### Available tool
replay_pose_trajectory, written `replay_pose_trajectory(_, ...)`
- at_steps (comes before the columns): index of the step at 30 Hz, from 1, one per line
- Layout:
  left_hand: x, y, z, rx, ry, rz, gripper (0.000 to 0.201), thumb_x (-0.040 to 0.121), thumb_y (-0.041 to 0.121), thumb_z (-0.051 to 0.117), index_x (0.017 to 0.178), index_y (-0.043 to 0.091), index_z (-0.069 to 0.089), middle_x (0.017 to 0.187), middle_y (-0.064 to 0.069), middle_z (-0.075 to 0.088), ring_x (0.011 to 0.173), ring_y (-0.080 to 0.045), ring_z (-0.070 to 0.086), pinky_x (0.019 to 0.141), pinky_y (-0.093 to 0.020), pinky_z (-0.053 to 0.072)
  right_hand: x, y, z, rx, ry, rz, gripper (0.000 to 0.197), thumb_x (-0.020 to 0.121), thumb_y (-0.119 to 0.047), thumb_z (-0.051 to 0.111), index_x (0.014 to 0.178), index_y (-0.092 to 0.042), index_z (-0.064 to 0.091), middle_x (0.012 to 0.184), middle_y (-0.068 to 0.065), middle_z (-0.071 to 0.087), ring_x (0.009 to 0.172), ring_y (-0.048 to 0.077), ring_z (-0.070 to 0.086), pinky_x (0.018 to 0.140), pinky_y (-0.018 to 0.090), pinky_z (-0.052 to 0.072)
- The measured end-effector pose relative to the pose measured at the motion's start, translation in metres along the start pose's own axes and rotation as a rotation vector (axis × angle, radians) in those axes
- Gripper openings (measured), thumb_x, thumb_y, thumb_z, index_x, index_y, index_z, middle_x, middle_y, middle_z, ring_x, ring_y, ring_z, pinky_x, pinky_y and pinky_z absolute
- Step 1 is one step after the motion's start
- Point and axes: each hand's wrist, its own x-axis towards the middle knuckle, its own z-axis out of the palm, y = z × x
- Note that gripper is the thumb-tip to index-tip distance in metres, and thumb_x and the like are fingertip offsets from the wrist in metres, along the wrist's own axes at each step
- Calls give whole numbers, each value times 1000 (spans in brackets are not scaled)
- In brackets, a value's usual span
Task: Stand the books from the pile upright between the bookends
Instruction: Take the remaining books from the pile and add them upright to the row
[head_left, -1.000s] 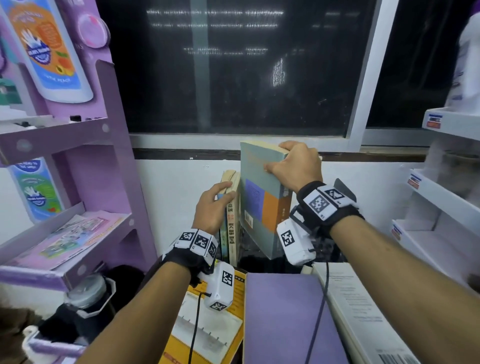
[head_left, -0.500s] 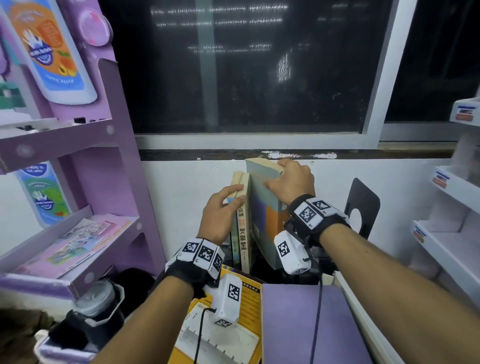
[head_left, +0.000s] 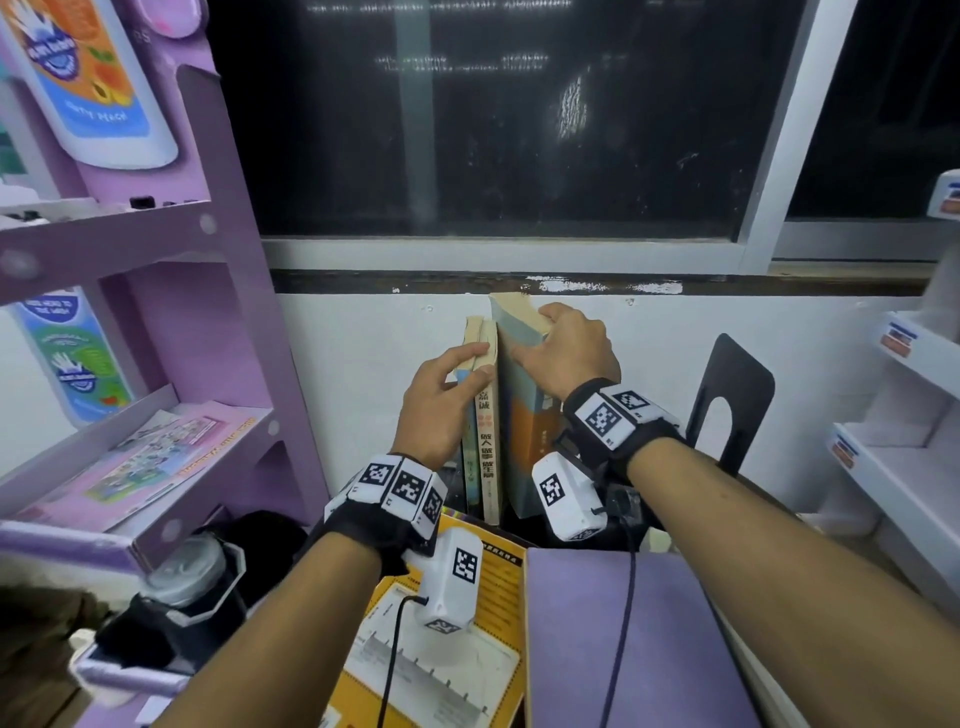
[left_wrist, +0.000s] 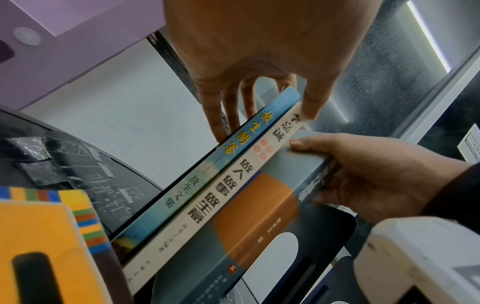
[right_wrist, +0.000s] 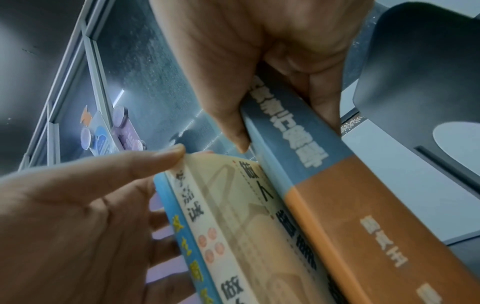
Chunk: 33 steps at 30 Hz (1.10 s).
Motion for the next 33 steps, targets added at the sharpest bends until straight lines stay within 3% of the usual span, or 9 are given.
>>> replay_pose_trajectory(5, -1, 2, 0, -3, -11, 2, 23, 90, 34, 62, 112, 39, 67, 130, 6, 54, 113, -23, 58, 99, -45, 48, -9, -2, -6, 9, -43, -12, 45, 85, -36, 68, 124, -17, 56, 115, 6, 66, 98, 24, 61, 65, 23, 38)
replay_pose_trajectory(7, -2, 2, 2, 3, -10, 3, 25, 92, 32, 61, 116, 36, 65, 132, 5, 53, 114, -21, 57, 100, -39, 47, -13, -5, -7, 12, -68, -12, 46, 86, -38, 66, 125, -18, 55, 114, 4, 67, 88, 18, 56, 51, 21, 32)
replay_pose_trajectory(10, -3, 1, 3, 18, -19, 13, 29, 92, 33, 60, 121, 34, 63, 135, 4, 53, 117, -16, 55, 95, -25, 43, -16, -8, -8, -7, -102, -5, 47, 87, -40, 63, 129, -20, 51, 113, 1, 65, 82, 14, 47, 46, 15, 23)
replay_pose_trajectory(13, -3, 1, 1, 24, -38, 11, 35, 93, 37, 60, 128, 35, 58, 137, 4, 52, 118, -17, 55, 94, -25, 44, -14, -11, -1, 16, -123, -11, 50, 83, -42, 65, 125, -18, 51, 112, 3, 65, 89, 19, 58, 58, 22, 39)
replay_pose_trajectory(17, -6, -6, -3, -23, -103, -26, 56, 90, 31, 65, 140, 37, 42, 140, 2, 51, 122, -20, 54, 97, -39, 51, -15, -15, -1, 56, -170, -1, 55, 83, -47, 65, 126, -16, 50, 110, 4, 63, 92, 21, 61, 74, 35, 56)
replay_pose_trajectory(21, -9, -14, -10, -10, -115, 3, 73, 84, 21, 72, 144, 37, 34, 139, 2, 52, 125, -21, 52, 92, -45, 54, -18, -17, -5, 81, -228, 1, 59, 86, -51, 60, 133, -18, 47, 118, 4, 60, 99, 23, 64, 79, 37, 58)
replay_pose_trajectory(26, -8, -12, -10, 58, -117, 74, 61, 82, 21, 74, 131, 42, 45, 134, 1, 53, 120, -23, 55, 90, -49, 54, -20, -19, -5, 63, -234, -2, 67, 84, -55, 59, 138, -18, 45, 127, 7, 59, 103, 25, 63, 79, 41, 59)
replay_pose_trajectory(29, -8, -12, -10, 118, -124, 91, 62, 79, 31, 74, 132, 43, 44, 135, 1, 52, 119, -24, 55, 88, -50, 55, -21, -18, -6, 90, -238, 14, 74, 82, -58, 60, 141, -17, 43, 128, 6, 60, 105, 25, 63, 81, 43, 59)
replay_pose_trajectory(33, -7, -13, -11, 166, -125, 111, 59, 83, 29, 72, 131, 45, 42, 135, 2, 52, 119, -22, 55, 88, -48, 56, -21, -17, -5, 95, -236, 9, 77, 81, -61, 59, 141, -16, 44, 128, 7, 61, 107, 26, 63, 83, 45, 58)
